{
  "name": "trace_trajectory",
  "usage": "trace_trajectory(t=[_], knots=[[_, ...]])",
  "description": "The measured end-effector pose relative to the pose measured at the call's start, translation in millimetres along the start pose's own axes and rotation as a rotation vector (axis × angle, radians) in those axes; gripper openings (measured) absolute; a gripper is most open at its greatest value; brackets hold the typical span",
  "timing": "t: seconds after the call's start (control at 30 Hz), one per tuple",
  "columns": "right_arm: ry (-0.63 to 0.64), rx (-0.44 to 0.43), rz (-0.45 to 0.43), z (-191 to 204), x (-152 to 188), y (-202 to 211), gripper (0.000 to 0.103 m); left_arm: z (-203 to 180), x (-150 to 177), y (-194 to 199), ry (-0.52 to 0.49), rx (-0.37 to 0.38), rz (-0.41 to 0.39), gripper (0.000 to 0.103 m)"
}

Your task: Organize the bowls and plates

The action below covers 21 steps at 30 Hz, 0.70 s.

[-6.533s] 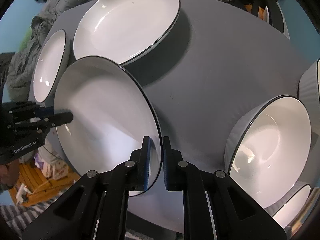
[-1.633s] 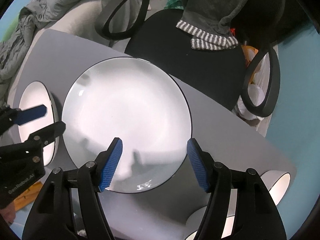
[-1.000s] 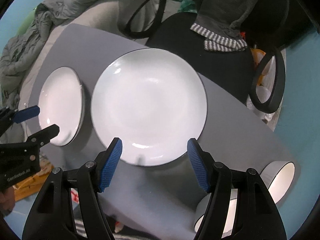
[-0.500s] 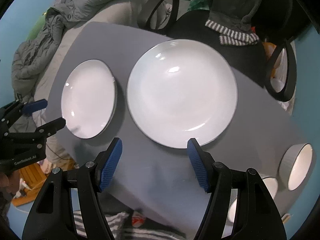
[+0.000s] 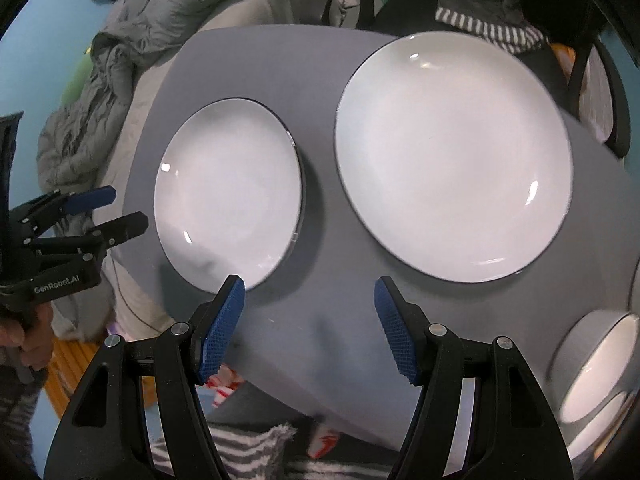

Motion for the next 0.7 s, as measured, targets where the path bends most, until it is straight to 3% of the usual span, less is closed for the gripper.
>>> trace_trajectory(t=[0.3, 0.7], knots=[[-0.088, 0.006, -0.018, 8.4, -5.4, -25.8, 0.067, 32.2, -13.3, -26.2, -0.027, 0.067, 0.026, 0.07], [-0.22, 0.005, -0.015, 11.9, -7.9, -53.6, 0.067, 41.5, -27.6, -56.9, -0.059, 0.142, 0.077, 0.07]])
Point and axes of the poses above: each gripper's, at about its wrist camera, not at the fingertips, and y roughly against the way its jaws point, z to its left, x to its underside, the point moved 6 cm from there along -y, roughly the way its jaws point, and after that the axes turned 1 degree about -x, right-handed, at the moved point
